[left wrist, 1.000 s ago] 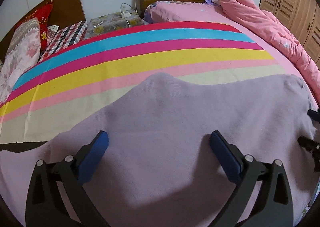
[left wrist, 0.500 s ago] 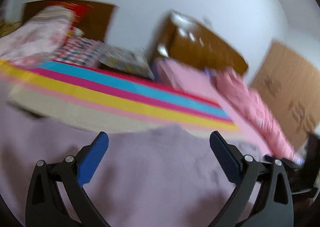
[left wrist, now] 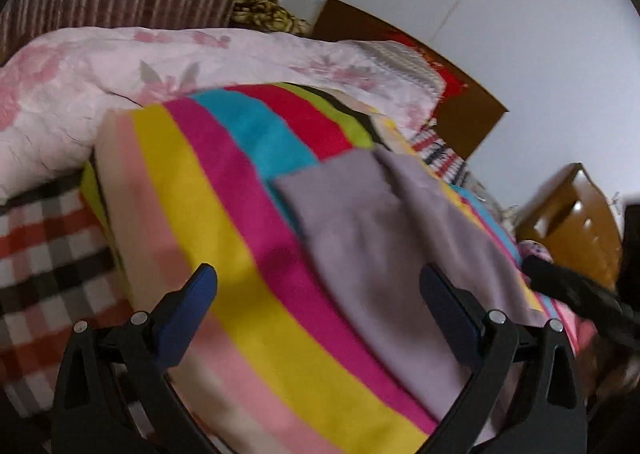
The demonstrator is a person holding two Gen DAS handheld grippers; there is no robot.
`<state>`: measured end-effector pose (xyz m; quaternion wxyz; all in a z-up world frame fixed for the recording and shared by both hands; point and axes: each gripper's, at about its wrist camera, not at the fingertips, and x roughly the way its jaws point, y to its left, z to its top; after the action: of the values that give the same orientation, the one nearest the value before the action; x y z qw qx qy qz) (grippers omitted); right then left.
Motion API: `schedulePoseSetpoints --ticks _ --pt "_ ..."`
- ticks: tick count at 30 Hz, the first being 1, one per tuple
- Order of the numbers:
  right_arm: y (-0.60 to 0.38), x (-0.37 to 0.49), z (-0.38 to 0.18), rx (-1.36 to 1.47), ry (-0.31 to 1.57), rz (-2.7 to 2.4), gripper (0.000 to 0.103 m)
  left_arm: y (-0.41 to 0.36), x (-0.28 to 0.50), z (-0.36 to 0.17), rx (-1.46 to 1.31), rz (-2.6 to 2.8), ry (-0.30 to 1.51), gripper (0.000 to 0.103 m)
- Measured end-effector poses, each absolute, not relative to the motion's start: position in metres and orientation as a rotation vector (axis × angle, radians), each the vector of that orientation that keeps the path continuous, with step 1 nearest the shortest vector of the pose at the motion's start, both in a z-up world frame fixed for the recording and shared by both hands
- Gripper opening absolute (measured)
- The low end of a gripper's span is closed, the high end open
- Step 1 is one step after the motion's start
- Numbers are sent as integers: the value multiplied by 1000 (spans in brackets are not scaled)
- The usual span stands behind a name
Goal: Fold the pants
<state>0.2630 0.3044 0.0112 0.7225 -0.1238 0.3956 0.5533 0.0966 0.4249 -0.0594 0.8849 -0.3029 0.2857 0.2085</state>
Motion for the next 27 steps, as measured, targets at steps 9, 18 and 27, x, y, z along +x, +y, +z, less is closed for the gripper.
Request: schedulePoseSetpoints --ticks 9,18,27 --pt "354 340 -3 -182 884 1066 51 429 123 -50 -646 277 565 98" --pt "213 414 -4 -14 976 747 54 432 241 -68 -792 29 604 86" --pt "133 271 5 -47 908 844 54 446 280 -80 -761 102 664 31"
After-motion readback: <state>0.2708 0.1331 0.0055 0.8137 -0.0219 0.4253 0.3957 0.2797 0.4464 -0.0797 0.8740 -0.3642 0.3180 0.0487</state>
